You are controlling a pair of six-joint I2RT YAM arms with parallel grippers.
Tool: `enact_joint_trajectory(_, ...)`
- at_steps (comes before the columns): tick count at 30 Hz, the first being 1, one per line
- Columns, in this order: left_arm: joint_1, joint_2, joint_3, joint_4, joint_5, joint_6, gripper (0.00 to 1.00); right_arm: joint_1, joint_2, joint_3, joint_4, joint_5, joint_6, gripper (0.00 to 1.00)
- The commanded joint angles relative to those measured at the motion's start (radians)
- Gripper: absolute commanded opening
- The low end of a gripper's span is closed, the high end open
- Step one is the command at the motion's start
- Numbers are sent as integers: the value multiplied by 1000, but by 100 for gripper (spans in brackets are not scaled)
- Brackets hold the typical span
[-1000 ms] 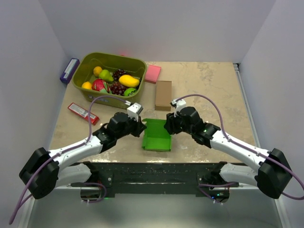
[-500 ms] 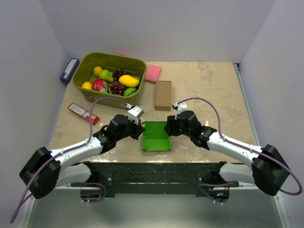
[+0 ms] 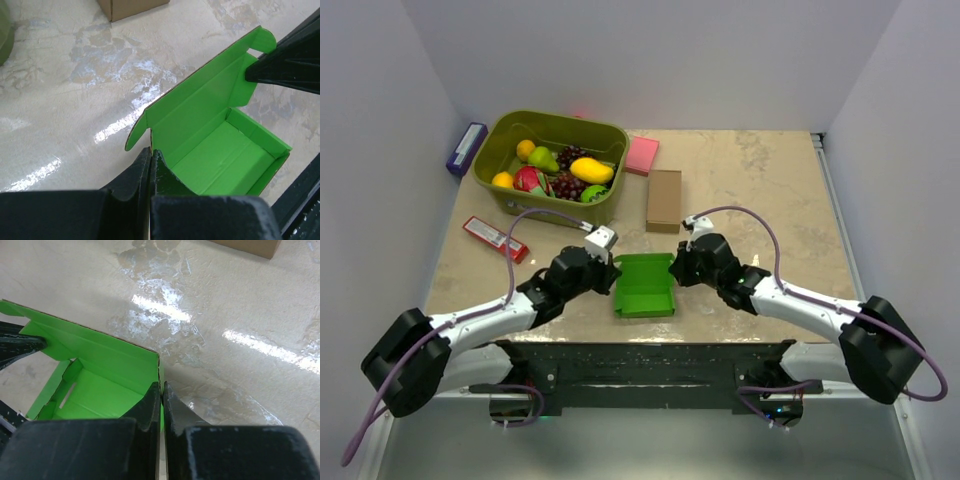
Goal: Fold the paper box
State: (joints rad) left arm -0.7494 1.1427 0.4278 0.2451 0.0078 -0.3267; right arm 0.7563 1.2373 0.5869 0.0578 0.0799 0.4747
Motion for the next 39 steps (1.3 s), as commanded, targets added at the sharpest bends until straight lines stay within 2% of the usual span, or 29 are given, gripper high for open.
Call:
enact_joint_trajectory(1, -45, 26, 8, 121, -55, -52, 0, 30, 2, 10, 45, 73, 102, 0)
enact_joint_trajectory(13, -226, 181, 117, 140, -252, -135, 0, 290, 13, 39, -15, 471, 376, 0)
enact_joint_trajectory(18, -263, 213, 141, 166, -292, -147, 0, 365, 57, 89, -35, 563, 395, 0)
enact_joint_trajectory(26, -277, 239, 216, 221, -330, -69, 0, 377, 56, 157, -7, 728, 351, 0)
enact_joint_trajectory(35, -283, 313, 184, 397, -368, -64, 0, 406, 47, 25, 174, 906, 409, 0)
enact_joint_trajectory(39, -301, 341, 175, 422, -381, -89, 0, 455, 50, 2, 172, 987, 456, 0)
